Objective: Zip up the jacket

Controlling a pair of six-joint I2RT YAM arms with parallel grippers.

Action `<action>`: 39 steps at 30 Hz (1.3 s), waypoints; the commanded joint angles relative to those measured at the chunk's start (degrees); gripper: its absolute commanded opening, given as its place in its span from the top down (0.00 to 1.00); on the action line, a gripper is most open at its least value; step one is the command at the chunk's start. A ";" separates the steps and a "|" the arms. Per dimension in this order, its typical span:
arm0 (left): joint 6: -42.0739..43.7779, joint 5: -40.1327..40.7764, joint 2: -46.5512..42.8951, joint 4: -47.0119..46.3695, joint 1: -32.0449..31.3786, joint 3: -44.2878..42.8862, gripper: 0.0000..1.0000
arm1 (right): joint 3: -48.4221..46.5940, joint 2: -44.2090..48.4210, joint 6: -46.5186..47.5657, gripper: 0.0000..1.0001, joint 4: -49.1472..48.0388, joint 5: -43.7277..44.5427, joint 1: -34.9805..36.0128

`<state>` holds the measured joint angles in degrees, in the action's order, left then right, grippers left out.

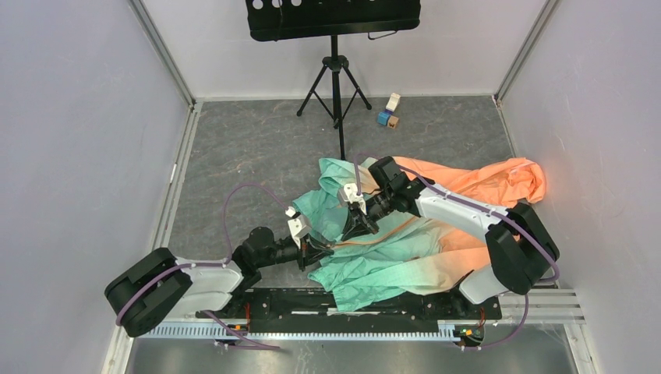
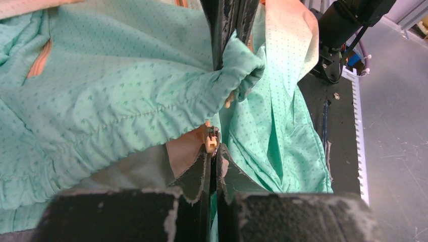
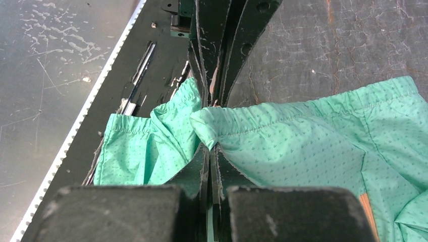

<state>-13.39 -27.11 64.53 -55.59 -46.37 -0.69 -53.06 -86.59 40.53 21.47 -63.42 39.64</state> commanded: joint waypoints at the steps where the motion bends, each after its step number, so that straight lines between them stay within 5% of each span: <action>1: 2.58 0.23 1.53 -2.28 -0.21 -0.79 0.98 | 0.17 1.08 0.34 1.00 -1.45 -2.23 0.17; 39: 1.55 -1.80 -0.09 -3.99 -0.21 0.18 0.98 | 1.55 -0.67 -5.02 1.00 -7.98 1.04 1.05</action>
<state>-13.39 -27.59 64.45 -56.31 -46.37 -0.69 -52.47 -88.62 36.71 17.06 -62.52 40.49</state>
